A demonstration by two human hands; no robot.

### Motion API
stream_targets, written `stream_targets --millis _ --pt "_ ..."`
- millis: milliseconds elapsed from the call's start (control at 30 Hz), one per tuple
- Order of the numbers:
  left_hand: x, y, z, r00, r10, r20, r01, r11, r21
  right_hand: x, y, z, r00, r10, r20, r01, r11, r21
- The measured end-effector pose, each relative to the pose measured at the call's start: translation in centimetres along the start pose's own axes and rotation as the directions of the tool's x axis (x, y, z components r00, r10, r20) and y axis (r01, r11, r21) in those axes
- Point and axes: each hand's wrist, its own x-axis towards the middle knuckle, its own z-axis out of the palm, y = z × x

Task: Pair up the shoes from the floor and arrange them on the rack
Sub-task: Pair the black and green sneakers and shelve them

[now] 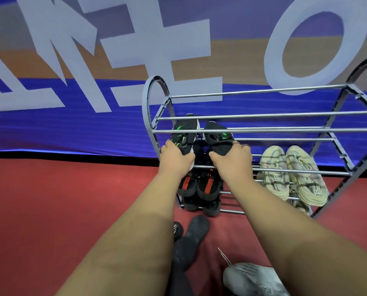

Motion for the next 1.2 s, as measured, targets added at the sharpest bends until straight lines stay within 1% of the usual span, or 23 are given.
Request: stream_targets --millis 67,133,233,300,400,467,533,600,667,733,767,833,967,1067,1200 --pt "0.4 0.0 0.1 1.0 -0.007 -0.006 0.007 1.0 -0.003 -0.2 0.3 0.2 0.998 -0.004 0.066 0.006 1.0 -0.026" --pt "0.6 0.0 0.3 1.0 0.0 0.008 0.0 1.0 0.017 -0.5 0.3 0.1 0.986 -0.019 0.166 0.03 0.998 -0.062" --pt "0.7 -0.3 0.5 0.999 0.005 0.048 -0.008 0.999 0.051 -1.0 0.6 0.0 0.946 -0.096 0.308 0.144 0.98 -0.137" --pt "0.7 -0.5 0.6 0.998 0.004 0.056 -0.007 0.998 0.063 -1.1 1.2 0.0 0.93 -0.104 0.352 0.176 0.968 -0.181" --pt "0.7 -1.0 0.8 0.998 0.002 0.067 -0.007 0.997 0.079 -1.0 2.2 -0.1 0.952 -0.054 0.3 0.092 0.989 -0.115" --pt "0.6 -1.2 1.1 0.997 0.0 0.081 -0.009 0.995 0.103 -1.0 2.3 -0.4 0.959 -0.082 0.272 0.102 0.993 -0.061" --pt "0.6 -1.2 1.2 0.998 -0.021 0.066 0.01 0.987 0.159 -1.0 2.2 -0.5 0.958 -0.116 0.262 0.123 0.992 -0.01" --pt "0.5 -0.7 1.0 0.997 -0.072 0.009 0.067 0.968 0.242 -1.1 2.0 -0.6 0.96 -0.14 0.241 0.137 0.99 0.028" --pt "0.2 -0.1 0.7 0.987 -0.16 -0.026 0.161 0.947 0.277 -0.9 2.0 -0.5 0.965 -0.153 0.212 0.146 0.988 0.048" --pt "0.1 0.0 0.5 0.972 -0.236 -0.004 0.228 0.931 0.287 -0.8 2.0 -0.4 0.966 -0.164 0.2 0.156 0.986 0.052" --pt "0.1 0.0 0.4 0.967 -0.254 0.017 0.236 0.921 0.31 -0.7 2.1 -0.2 0.965 -0.167 0.201 0.16 0.986 0.052" --pt "-0.1 -0.2 0.0 0.969 -0.243 0.043 0.214 0.916 0.338 -0.7 2.3 -0.1 0.965 -0.164 0.205 0.158 0.986 0.045" --pt "-0.2 -0.5 -1.0 0.988 -0.152 0.02 0.141 0.955 0.259 -0.7 2.3 0.0 0.966 -0.163 0.202 0.159 0.987 0.04" --pt "-0.4 -0.5 -1.2 0.994 -0.11 -0.003 0.108 0.969 0.224 -0.6 2.2 0.0 0.964 -0.157 0.216 0.156 0.988 0.023" --pt "-0.5 -0.7 -0.8 0.996 -0.089 0.015 0.082 0.965 0.249 -0.3 2.6 0.0 0.953 -0.178 0.246 0.178 0.984 0.021"
